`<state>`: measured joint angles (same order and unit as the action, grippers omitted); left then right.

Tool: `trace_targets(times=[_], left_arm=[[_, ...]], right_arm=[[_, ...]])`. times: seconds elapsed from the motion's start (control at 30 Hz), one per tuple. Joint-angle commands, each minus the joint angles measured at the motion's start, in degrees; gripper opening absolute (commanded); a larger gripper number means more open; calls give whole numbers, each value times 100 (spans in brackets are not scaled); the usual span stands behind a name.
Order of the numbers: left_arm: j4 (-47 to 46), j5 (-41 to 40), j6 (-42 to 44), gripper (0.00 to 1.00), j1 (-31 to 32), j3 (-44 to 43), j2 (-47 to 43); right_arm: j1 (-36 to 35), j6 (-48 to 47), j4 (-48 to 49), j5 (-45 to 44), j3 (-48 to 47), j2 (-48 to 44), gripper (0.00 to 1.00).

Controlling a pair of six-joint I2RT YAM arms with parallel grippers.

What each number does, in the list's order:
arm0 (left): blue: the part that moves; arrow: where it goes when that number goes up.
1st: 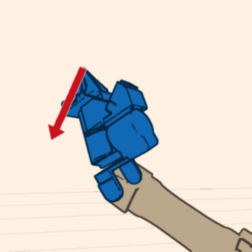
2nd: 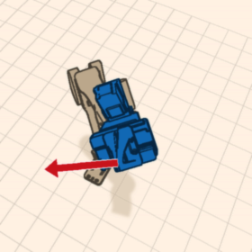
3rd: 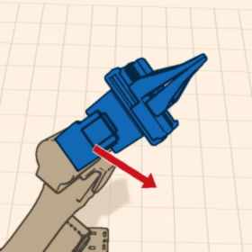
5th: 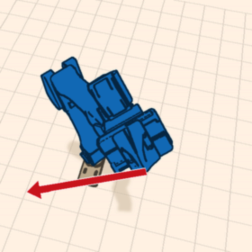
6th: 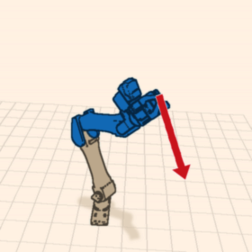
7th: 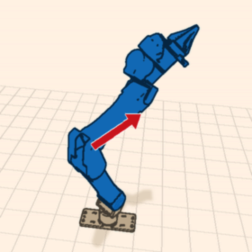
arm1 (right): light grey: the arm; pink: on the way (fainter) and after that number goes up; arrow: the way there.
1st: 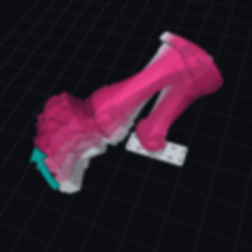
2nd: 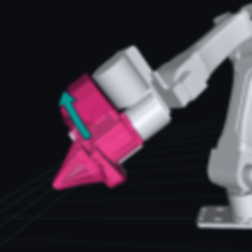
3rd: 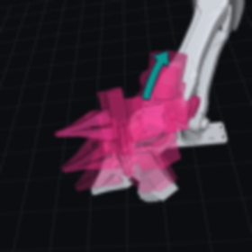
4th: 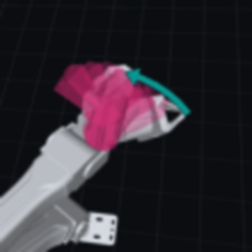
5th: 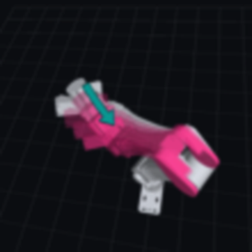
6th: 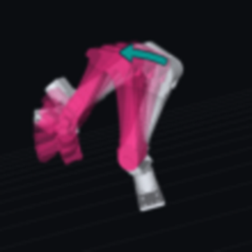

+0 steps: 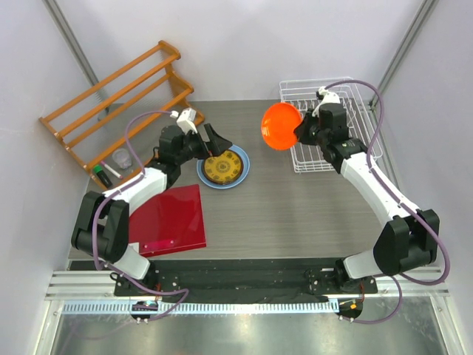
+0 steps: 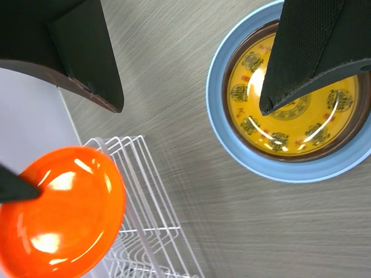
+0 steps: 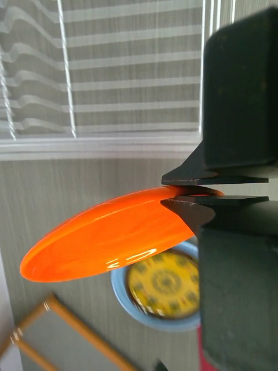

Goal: Unload the plates from the dish rack

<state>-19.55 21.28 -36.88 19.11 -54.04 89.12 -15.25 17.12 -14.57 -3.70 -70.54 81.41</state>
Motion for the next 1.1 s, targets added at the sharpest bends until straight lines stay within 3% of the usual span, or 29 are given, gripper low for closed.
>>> trace_targets(times=[0.0,0.27,0.6,0.67,0.8,0.9,1.07], left_arm=[[-829,289,-293,100,66,86,61],[-1437,342,-557,97,119,175,377],[-1833,175,-592,90,189,298,457],[-1833,166,-592,81,189,298,448],[-1824,184,-574,42,189,315,439],[-1824,324,-583,22,189,263,509],[-1868,474,-662,8,189,227,632]], right_arm=[[22,1037,779,1790,329,-195,1],[-145,1943,1921,2699,919,-160,1],[-523,2225,2221,2955,1078,42,2],[-541,2304,2343,3007,1156,51,2],[-567,2339,2415,3112,1148,147,2],[-567,2418,2511,3261,1139,244,2],[-602,2568,2801,3596,1096,543,2]])
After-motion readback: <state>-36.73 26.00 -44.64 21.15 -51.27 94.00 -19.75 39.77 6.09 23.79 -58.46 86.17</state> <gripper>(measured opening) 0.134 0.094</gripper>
